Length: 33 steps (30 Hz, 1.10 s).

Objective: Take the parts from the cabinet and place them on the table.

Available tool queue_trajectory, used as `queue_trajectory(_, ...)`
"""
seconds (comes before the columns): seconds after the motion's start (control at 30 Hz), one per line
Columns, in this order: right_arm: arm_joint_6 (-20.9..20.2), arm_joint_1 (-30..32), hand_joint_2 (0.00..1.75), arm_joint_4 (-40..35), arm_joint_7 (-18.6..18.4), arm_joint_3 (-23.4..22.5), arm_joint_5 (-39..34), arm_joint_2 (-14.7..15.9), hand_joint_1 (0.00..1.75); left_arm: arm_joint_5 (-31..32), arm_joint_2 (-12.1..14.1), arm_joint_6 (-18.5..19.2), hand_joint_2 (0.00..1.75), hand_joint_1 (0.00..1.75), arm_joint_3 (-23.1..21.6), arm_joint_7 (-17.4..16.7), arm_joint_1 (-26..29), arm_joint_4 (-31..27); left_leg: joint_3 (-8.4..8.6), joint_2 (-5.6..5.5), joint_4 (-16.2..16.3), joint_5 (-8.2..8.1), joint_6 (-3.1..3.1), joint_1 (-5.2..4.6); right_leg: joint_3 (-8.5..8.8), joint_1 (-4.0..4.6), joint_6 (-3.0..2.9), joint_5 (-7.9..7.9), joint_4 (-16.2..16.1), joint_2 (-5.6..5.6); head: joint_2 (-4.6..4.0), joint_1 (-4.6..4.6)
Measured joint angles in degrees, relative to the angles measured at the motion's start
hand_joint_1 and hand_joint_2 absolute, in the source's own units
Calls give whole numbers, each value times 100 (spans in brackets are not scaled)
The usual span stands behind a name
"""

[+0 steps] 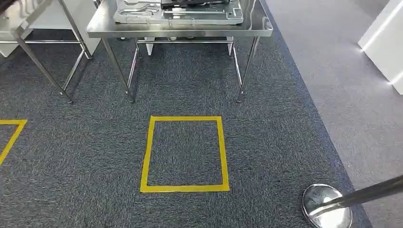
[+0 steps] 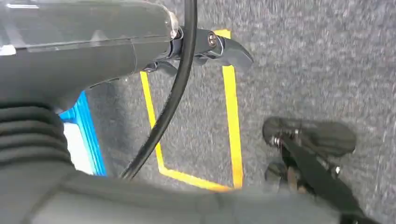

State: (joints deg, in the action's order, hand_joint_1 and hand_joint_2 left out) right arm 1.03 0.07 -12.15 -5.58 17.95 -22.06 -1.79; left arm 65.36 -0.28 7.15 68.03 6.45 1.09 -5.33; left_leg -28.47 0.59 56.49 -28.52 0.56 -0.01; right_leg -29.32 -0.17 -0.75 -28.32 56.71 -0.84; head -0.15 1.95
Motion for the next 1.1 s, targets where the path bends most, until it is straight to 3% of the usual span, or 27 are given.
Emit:
queue_trajectory(0.07,-2,38,0,-46,29,-81,106,0,0,-310,2,-28,0,0,-321,-31,19,-70,-13,10,18,0,31,-26,0,-23,82,37,-26,4,0,0)
queue_trajectory(0.27,-7,164,0,-169,103,-339,437,0,0,-1292,15,-137,0,0,-1303,-125,122,-334,-74,6,50,21,123,-91,-49,-92,205,83,-44,3,0,0)
queue_trajectory(0.3,-7,181,0,-175,123,-379,488,0,0,-1446,15,-153,0,0,-1449,-138,130,-381,-91,-3,27,40,148,-82,-44,-87,216,86,-49,-19,0,0)
queue_trajectory(0.33,-7,207,0,-177,136,-416,536,0,0,-1593,15,-168,0,0,-1591,-160,129,-429,-51,-8,-48,99,202,-10,-54,-71,238,43,-7,-24,0,2)
queue_trajectory(0.37,-7,248,0,-177,149,-462,591,0,0,-1759,15,-197,0,0,-1755,-173,124,-492,-55,-14,-64,121,230,-14,-107,-76,235,-101,142,22,0,-2)
queue_trajectory(0.4,-9,290,0,-177,162,-501,643,0,0,-1914,17,-221,0,0,-1912,-179,113,-569,-80,-24,-62,145,265,-11,-274,-73,225,-367,498,37,0,0)
queue_trajectory(0.47,-9,402,0,-173,171,-582,739,-2,0,-2196,15,-234,0,0,-2210,-208,92,-717,-130,-72,-55,160,272,-19,-694,-76,227,-823,1430,53,0,0)
queue_trajectory(0.5,-9,461,0,-168,182,-612,781,-7,0,-2308,15,-247,0,0,-2330,-219,84,-783,-149,-104,-43,165,264,-20,-824,-75,228,-898,1718,58,0,0)
queue_trajectory(0.53,-11,518,0,-158,186,-641,816,-15,0,-2447,15,-262,0,0,-2478,-230,73,-870,-159,-143,-32,169,257,-20,-840,-77,226,-843,1761,59,0,0)
queue_trajectory(0.57,-9,590,0,-140,197,-679,865,-41,0,-2540,15,-271,0,0,-2575,-240,52,-931,-166,-203,-12,170,249,-17,-723,-80,218,-649,1528,65,0,0)
queue_trajectory(0.63,-9,719,0,-92,221,-754,949,-57,0,-2825,15,-317,0,0,-2854,-273,-11,-1115,-180,-323,43,152,206,-6,-208,-95,185,-148,548,177,0,0)
queue_trajectory(0.67,-9,778,0,-74,236,-790,993,-57,0,-2950,13,-330,0,0,-2986,-282,-38,-1192,-198,-374,75,142,172,3,-16,-111,160,-85,141,404,0,0)
queue_trajectory(0.7,-9,821,0,-48,245,-831,1036,-57,0,-3086,13,-337,0,0,-3134,-284,-57,-1275,-255,-406,112,128,115,-37,4,-78,159,-129,99,480,0,0)
queue_trajectory(0.73,-11,845,175,-46,265,-868,1088,-57,0,-3221,13,-350,0,0,-3279,-302,-64,-1346,-266,-450,105,138,77,-23,-8,-74,127,-107,99,401,0,0)
queue_trajectory(0.83,-11,857,175,-66,286,-979,1231,-57,0,-3657,15,-409,0,0,-3708,-352,-19,-1442,-284,-562,94,173,-34,1,-3,-69,18,-64,65,267,0,0)
queue_trajectory(0.87,-24,850,175,-94,302,-1006,1279,-57,0,-3787,15,-422,0,0,-3847,-370,38,-1454,-286,-464,174,108,-55,18,-6,-89,-33,-37,37,178,0,2)
queue_trajectory(0.9,-44,848,175,-142,324,-1042,1327,-44,0,-3934,13,-431,0,0,-3978,-378,85,-1454,-384,-290,381,-69,-87,16,-14,-84,-69,-39,37,133,0,2)
queue_trajectory(0.93,-44,844,175,-201,337,-1073,1375,-18,0,-4068,11,-444,0,0,-4110,-396,128,-1454,-563,-196,760,-313,-117,31,-26,-79,-89,-43,37,59,0,0)
queue_trajectory(1.0,-68,795,175,-328,363,-1130,1450,13,0,-4299,4,-461,0,0,-4341,-418,240,-1447,-972,-146,1660,-730,-174,57,-50,-62,-94,-46,39,-108,0,0)
queue_trajectory(1.03,-72,744,175,-414,370,-1152,1489,31,0,-4433,-4,-474,0,0,-4476,-433,333,-1425,-1078,-136,1910,-782,-191,68,-55,-58,-94,-47,42,-186,0,0)
queue_trajectory(1.07,-77,681,175,-539,374,-1176,1532,52,0,-4546,-9,-492,0,0,-4595,-446,439,-1382,-1034,-120,1858,-692,-198,75,-54,-58,-91,-48,43,-255,0,2)
queue_trajectory(1.1,-79,599,175,-652,380,-1196,1568,61,0,-4642,-9,-512,0,0,-4692,-472,555,-1331,-844,-87,1514,-474,-201,80,-50,-60,-85,-53,46,-321,0,0)
